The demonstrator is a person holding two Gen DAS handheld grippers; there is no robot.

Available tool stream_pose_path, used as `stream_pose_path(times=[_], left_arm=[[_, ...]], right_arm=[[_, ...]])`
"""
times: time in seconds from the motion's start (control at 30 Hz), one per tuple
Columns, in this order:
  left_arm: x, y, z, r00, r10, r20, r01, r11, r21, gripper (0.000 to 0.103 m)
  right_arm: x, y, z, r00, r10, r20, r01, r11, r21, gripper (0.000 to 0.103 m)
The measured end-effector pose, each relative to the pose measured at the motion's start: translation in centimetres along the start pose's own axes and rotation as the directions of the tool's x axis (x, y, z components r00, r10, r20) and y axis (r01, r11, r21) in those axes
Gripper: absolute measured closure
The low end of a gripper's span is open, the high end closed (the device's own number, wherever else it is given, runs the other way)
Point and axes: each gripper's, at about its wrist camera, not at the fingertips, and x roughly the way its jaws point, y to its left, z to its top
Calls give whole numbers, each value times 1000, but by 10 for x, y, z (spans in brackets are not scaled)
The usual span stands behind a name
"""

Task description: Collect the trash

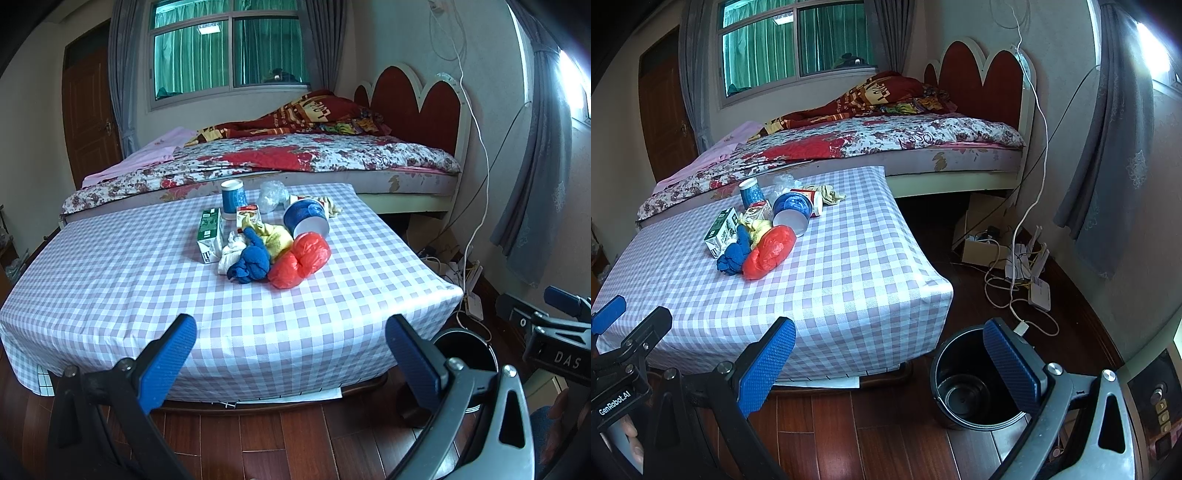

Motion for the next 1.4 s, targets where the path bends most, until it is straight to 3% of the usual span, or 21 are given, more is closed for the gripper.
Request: stream_pose_path(times=[0.2, 0.4, 0.63, 0.7, 0.77, 1.03, 1.23, 1.3, 1.33, 1.37, 1.4], left_arm=[[11, 9, 5, 1000, 17, -13, -17, 1000, -2, 1], [32, 39, 9, 997, 71, -30, -72, 997, -30, 1], [68, 74, 11, 987, 150, -54, -153, 987, -47, 1], [79, 82, 13, 985, 162, -58, -165, 985, -48, 1], [91, 91, 15, 986, 155, -59, -159, 985, -61, 1], [134, 118, 14, 981, 156, -115, -167, 982, -87, 1], [151, 123, 10, 980, 143, -140, -158, 982, -102, 1], [155, 122, 11, 981, 132, -143, -147, 984, -102, 1], [157, 122, 11, 982, 126, -143, -141, 985, -103, 2], [159, 120, 12, 983, 117, -143, -132, 986, -106, 2], [161, 119, 13, 984, 109, -142, -125, 986, -108, 2]], right_arm=[[7, 3, -1, 1000, 18, -13, -18, 1000, -5, 1], [34, 15, 0, 995, 90, -48, -91, 996, -16, 1], [79, 63, 11, 985, 160, -57, -166, 980, -114, 1], [92, 77, 16, 981, 182, -59, -189, 972, -137, 6], [106, 89, 22, 978, 199, -61, -206, 966, -154, 13], [165, 133, 42, 960, 258, -109, -275, 944, -182, 21], [210, 157, 48, 948, 277, -155, -301, 941, -156, 21], [228, 163, 49, 945, 272, -181, -300, 942, -149, 26], [234, 164, 49, 940, 283, -192, -312, 940, -139, 35], [239, 164, 48, 933, 298, -201, -327, 936, -129, 57], [241, 163, 48, 923, 324, -205, -352, 929, -117, 70]])
